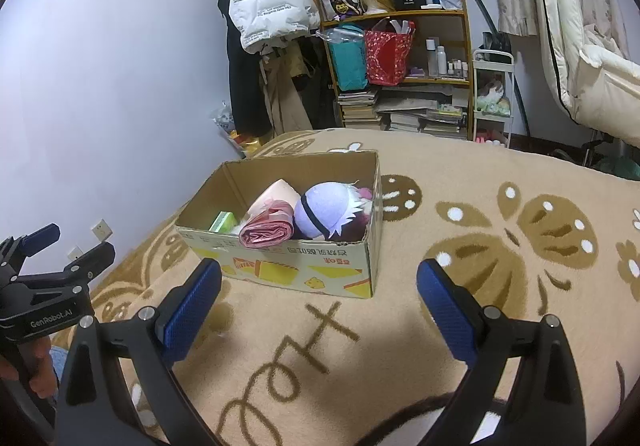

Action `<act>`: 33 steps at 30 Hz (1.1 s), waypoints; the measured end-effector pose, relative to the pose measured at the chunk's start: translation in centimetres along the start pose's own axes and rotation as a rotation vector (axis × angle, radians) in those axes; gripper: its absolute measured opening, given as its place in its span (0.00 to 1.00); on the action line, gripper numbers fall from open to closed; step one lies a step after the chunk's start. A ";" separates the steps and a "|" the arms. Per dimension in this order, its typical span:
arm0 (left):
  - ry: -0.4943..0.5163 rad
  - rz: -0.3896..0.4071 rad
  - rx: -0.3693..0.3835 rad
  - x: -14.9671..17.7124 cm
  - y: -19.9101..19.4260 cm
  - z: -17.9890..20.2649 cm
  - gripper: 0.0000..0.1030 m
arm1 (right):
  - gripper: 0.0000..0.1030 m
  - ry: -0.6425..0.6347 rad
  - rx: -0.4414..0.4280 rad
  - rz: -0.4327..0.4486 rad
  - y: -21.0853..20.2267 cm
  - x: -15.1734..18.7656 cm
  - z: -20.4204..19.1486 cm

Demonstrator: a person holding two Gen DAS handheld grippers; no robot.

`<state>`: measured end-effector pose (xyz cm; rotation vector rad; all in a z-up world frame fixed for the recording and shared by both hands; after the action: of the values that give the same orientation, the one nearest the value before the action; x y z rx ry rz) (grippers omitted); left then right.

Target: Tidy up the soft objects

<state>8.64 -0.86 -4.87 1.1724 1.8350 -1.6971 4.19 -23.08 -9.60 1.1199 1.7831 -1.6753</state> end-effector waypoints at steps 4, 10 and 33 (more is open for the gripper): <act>0.010 -0.001 0.000 0.1 0.0 0.2 0.99 | 0.99 0.000 0.001 -0.003 0.1 0.1 0.0; 0.012 -0.005 0.002 0.3 0.2 0.4 0.99 | 0.99 0.002 0.000 -0.001 0.0 0.1 0.0; 0.011 -0.013 0.009 0.7 0.6 0.7 0.99 | 0.99 0.006 0.001 -0.002 0.0 0.0 0.0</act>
<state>8.51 -1.38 -5.88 1.1773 1.8474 -1.7113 4.20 -23.10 -9.67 1.1251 1.7883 -1.6759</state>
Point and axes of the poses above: each gripper's, at about its wrist camera, not at the fingertips, and y roughly the way its jaws point, z to its right, x to its underside, the point moved 9 cm from there along y, roughly the way its jaws point, and after that the axes turned 5 degrees about x, right-handed, at the moved point
